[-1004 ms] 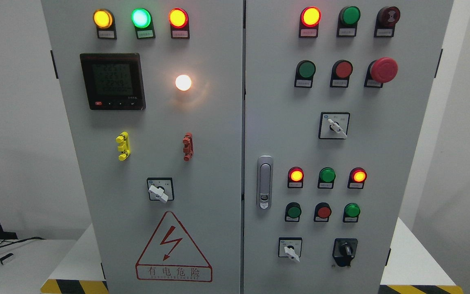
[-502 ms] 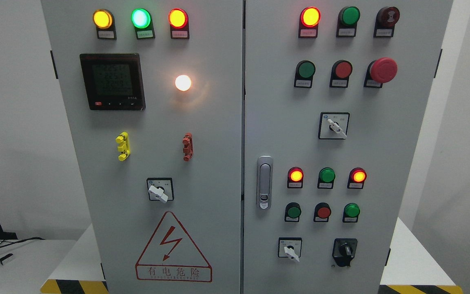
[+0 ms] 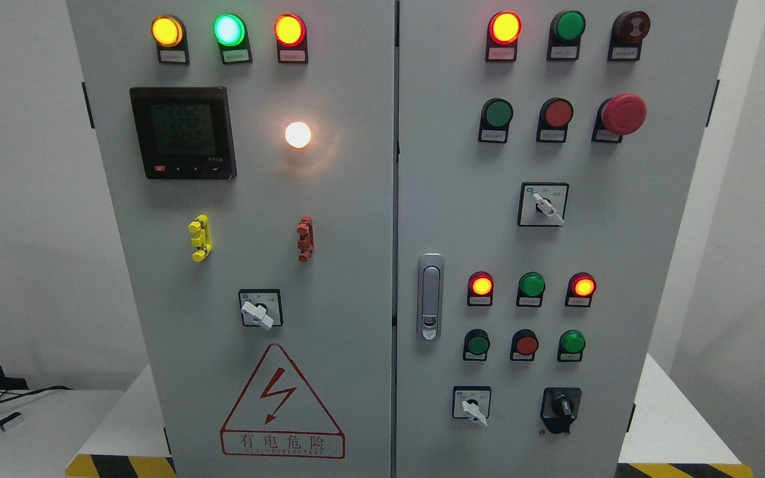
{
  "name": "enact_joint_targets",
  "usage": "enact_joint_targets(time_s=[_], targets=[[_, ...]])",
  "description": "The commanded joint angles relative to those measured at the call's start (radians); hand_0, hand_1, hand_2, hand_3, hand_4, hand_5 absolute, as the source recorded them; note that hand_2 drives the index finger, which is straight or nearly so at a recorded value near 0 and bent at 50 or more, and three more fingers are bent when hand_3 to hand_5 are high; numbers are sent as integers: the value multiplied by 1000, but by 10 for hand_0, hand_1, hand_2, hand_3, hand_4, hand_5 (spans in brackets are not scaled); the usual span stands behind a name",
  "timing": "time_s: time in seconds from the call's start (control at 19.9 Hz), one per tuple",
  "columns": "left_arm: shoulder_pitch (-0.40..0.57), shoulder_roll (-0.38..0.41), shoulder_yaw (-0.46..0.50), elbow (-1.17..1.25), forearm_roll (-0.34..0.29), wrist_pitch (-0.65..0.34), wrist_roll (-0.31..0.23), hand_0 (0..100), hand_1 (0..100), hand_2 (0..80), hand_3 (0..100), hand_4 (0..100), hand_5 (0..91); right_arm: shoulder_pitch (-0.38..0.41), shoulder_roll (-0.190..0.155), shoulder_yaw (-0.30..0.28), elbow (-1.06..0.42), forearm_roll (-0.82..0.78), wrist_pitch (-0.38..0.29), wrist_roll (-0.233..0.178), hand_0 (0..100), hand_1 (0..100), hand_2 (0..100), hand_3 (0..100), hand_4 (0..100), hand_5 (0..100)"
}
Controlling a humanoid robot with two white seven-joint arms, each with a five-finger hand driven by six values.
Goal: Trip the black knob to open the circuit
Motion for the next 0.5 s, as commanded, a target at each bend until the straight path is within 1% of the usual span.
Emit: enact_joint_targets(time_s=[0.0, 0.1, 0.15, 0.2, 0.25, 0.3, 0.35, 0.45], targets=[[0, 0, 0, 0, -31, 1, 1, 120, 389, 0, 0, 0, 0, 28, -34, -192, -560, -54, -2, -17, 74, 510, 230, 1000, 918, 843], [0, 0, 0, 0, -31, 1, 1, 120, 389, 0, 0, 0, 0, -7, -36, -210, -589, -54, 0, -21, 103, 527, 246, 1000, 981, 884], [0, -1, 0, 0, -31, 1, 1, 120, 389, 0, 0, 0, 0, -40, -37, -218, -593, -52, 3, -33, 128, 529, 266, 1000, 1000, 909], [0, 0, 0, 0, -31, 1, 1, 120, 389, 0, 0, 0, 0, -82, -42, -230, -593, -52, 12, -50, 133, 531, 273, 1000, 1000, 914], [0, 0, 0, 0, -31, 1, 1, 120, 389, 0, 0, 0, 0, -129, -52, -243, -590, -51, 21, -66, 146, 544, 307, 1000, 1000, 928], [0, 0, 0, 0, -31, 1, 1, 120, 389, 0, 0, 0, 0, -171, -65, -259, -588, -51, 46, -75, 163, 550, 330, 1000, 1000, 939], [0, 0, 0, 0, -31, 1, 1, 120, 389, 0, 0, 0, 0, -218, -80, -273, -588, -51, 85, -76, 173, 551, 340, 1000, 1000, 943], [0, 0, 0, 0, -31, 1, 1, 120, 389, 0, 0, 0, 0, -313, -94, -280, -586, -51, 155, -78, 208, 551, 365, 1000, 1000, 953]])
